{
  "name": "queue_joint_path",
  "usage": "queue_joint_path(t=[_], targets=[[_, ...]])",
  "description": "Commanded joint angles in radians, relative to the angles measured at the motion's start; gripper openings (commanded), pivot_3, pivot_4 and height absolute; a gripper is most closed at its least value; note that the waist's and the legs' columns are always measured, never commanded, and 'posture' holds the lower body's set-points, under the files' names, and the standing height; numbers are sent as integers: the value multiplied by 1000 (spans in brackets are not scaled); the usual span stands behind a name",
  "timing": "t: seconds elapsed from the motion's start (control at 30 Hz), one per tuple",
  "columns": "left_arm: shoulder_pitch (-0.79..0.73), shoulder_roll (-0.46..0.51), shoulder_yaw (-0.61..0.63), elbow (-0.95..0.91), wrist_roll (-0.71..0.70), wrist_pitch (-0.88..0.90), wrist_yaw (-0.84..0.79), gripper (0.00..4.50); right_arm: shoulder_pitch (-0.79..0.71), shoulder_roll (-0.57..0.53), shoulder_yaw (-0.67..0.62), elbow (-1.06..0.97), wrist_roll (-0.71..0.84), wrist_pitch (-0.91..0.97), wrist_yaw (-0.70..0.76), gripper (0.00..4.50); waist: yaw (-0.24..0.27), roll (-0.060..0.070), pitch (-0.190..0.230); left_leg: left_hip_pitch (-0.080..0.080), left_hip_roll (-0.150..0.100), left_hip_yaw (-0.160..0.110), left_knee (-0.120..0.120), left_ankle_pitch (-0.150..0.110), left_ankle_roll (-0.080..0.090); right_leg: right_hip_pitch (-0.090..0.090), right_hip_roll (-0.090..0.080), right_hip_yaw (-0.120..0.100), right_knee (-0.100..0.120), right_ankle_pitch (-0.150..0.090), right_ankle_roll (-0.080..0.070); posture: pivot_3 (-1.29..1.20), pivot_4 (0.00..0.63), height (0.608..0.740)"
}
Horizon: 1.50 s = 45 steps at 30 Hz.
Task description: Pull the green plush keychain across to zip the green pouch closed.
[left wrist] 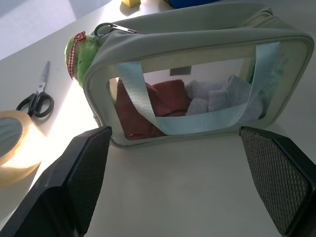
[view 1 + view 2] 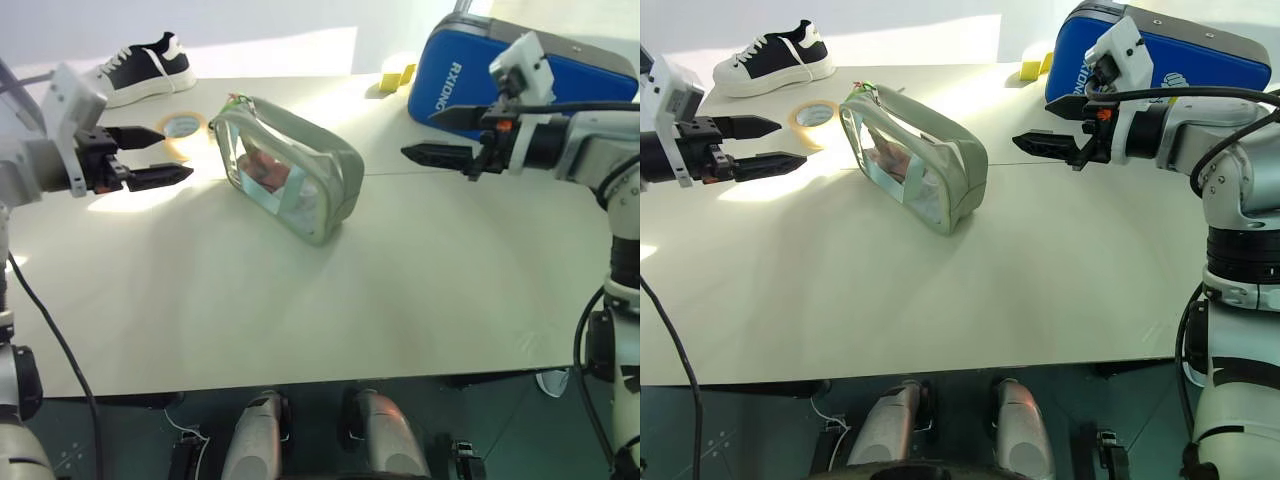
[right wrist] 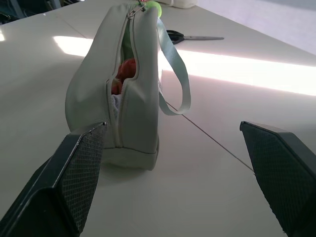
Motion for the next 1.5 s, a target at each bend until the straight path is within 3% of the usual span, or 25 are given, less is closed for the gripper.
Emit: queue_joint_path(t=[0.03, 0.3, 0.6, 0.93, 1.07, 1.27, 1.5], targets=[[-10, 27, 33, -52, -8, -11, -1, 4397, -43, -2, -6, -28, 8, -10, 8, 4500, 0, 0, 0, 0, 0, 0, 0, 0, 0, 0, 0, 0, 0, 0, 0, 0, 150, 740], [-41, 18, 34, -83, -46, 56, 16, 4397, -120, 101, 58, -18, -9, -33, -25, 4500, -6, 0, 0, 2, 2, 6, 0, 0, 0, -1, 1, 3, 3, 0, 0, 0, 150, 740], [-115, -57, 65, -147, -164, 156, 57, 4397, -225, 426, 201, 142, -139, -132, -176, 4500, -4, -1, -1, 5, 3, 9, 2, 1, -1, 0, 2, 5, 7, 0, 0, 0, 150, 740], [-12, 28, 88, -309, -212, 186, 28, 4397, -346, 645, 334, 617, -379, -506, -158, 4500, -11, -1, -1, 6, 3, 9, 7, 1, -1, -1, 2, 6, 14, 0, 0, 0, 150, 740], [45, 42, 140, -344, -227, 194, 57, 4500, -359, 662, 328, 723, -416, -574, -111, 3234, -10, -1, -1, 8, 3, 8, 7, 0, -1, 1, 2, 7, 14, 0, 0, 0, 150, 740], [99, 47, 178, -337, -229, 187, 99, 4500, -375, 630, 341, 743, -461, -683, 27, 60, -9, -1, -1, 8, 3, 8, 8, 0, -1, 1, 2, 7, 15, 0, 0, 0, 150, 740], [149, 45, 195, -298, -212, 148, 113, 4500, -412, 501, 409, 821, -583, -1171, 275, 19, -7, -1, -1, 8, 3, 9, 8, 0, -1, 0, 2, 7, 15, 0, 0, 0, 150, 740]])
